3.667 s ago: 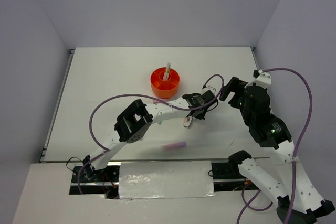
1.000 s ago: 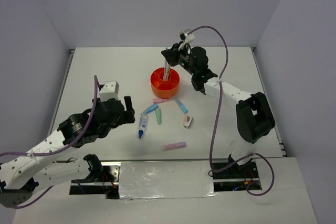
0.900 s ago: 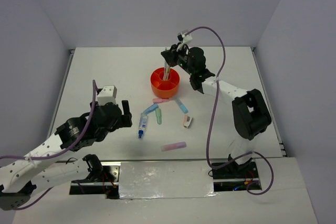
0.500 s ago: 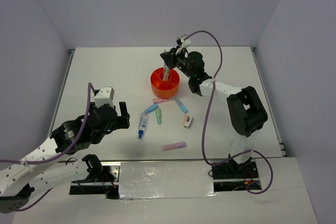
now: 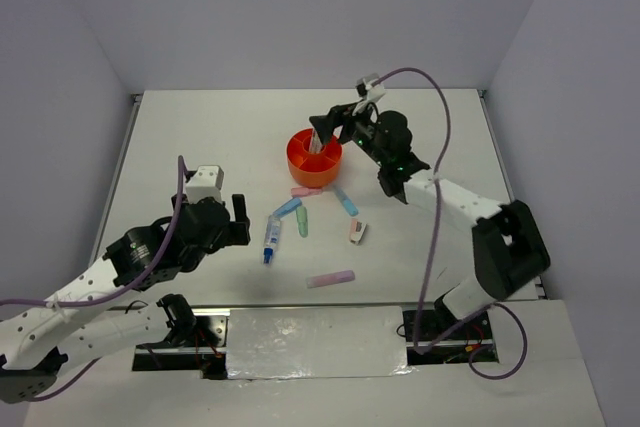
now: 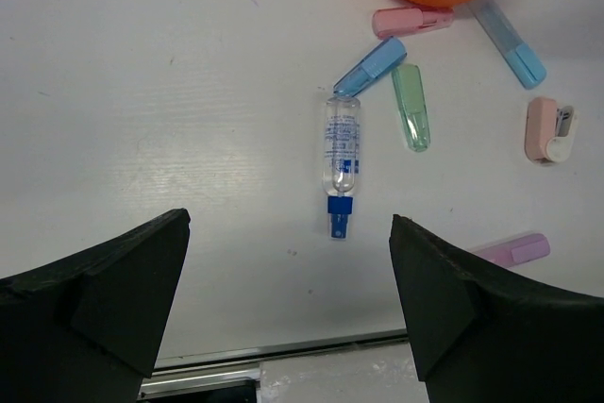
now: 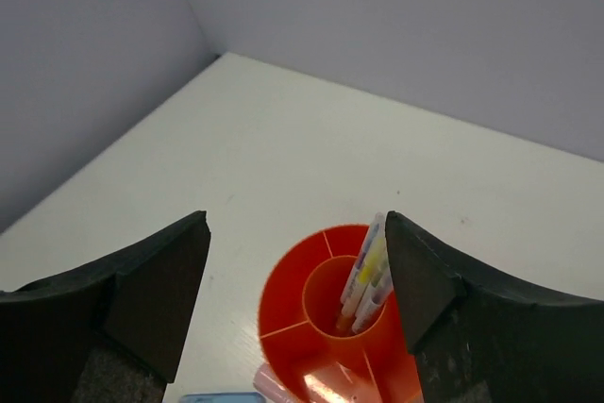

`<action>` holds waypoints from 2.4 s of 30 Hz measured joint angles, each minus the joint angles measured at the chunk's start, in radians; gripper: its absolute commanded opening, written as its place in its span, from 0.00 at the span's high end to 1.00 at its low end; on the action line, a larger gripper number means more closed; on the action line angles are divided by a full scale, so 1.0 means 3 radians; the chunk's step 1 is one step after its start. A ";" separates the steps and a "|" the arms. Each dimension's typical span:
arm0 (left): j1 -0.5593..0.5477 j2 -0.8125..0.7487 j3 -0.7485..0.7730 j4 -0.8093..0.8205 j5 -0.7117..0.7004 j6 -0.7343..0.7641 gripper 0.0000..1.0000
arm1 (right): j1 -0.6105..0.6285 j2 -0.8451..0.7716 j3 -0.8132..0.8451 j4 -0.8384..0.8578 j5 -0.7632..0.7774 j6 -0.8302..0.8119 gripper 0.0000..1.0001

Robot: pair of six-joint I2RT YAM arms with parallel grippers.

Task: Sort the stationery into containers
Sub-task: Place the pen in the storage box, then pick up the stapler from the center of the board.

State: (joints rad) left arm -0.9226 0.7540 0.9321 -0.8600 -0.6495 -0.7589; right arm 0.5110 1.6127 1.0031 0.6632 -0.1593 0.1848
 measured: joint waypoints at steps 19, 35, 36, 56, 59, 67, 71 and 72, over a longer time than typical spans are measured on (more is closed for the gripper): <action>0.0010 0.0160 -0.0004 -0.0043 -0.0001 -0.0027 0.01 | 0.0268 -0.1413 -0.0537 -0.3329 0.1298 0.1039 0.17; 0.0011 0.0310 -0.0004 -0.0037 0.0033 -0.0017 0.01 | 0.0909 -0.0487 -0.0552 -0.3775 0.1845 0.1934 0.19; 0.0011 0.0308 -0.0004 -0.0036 0.0037 -0.0015 0.01 | 0.0926 -0.0446 -0.0552 -0.3777 0.1853 0.1963 0.20; 0.0011 0.0271 -0.0004 -0.0001 0.0112 0.0004 0.01 | 0.1053 -0.0161 -0.0685 -0.3592 0.2022 0.2187 0.90; 0.0011 0.0270 -0.0004 0.0019 0.0170 0.0027 0.01 | 0.1053 -0.0168 -0.0694 -0.3536 0.2041 0.2169 1.00; 0.0013 0.0182 -0.0029 0.0361 0.0584 -0.0038 0.01 | 0.1324 -0.0996 -0.1111 -0.3161 0.1986 0.1686 1.00; 0.0013 0.0183 -0.0078 0.0871 0.0984 -0.0212 0.01 | 0.1700 -0.1704 -0.1347 -0.2697 0.1864 0.1292 1.00; 0.0013 0.0230 -0.0078 0.0997 0.1072 -0.0285 0.01 | 0.1802 -0.1830 -0.1369 -0.2584 0.1845 0.1202 1.00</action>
State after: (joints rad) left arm -0.9188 0.8230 0.9089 -0.5610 -0.3279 -0.8444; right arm 1.0515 1.0637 0.5922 -0.1120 0.3943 0.5453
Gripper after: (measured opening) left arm 0.993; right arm 0.433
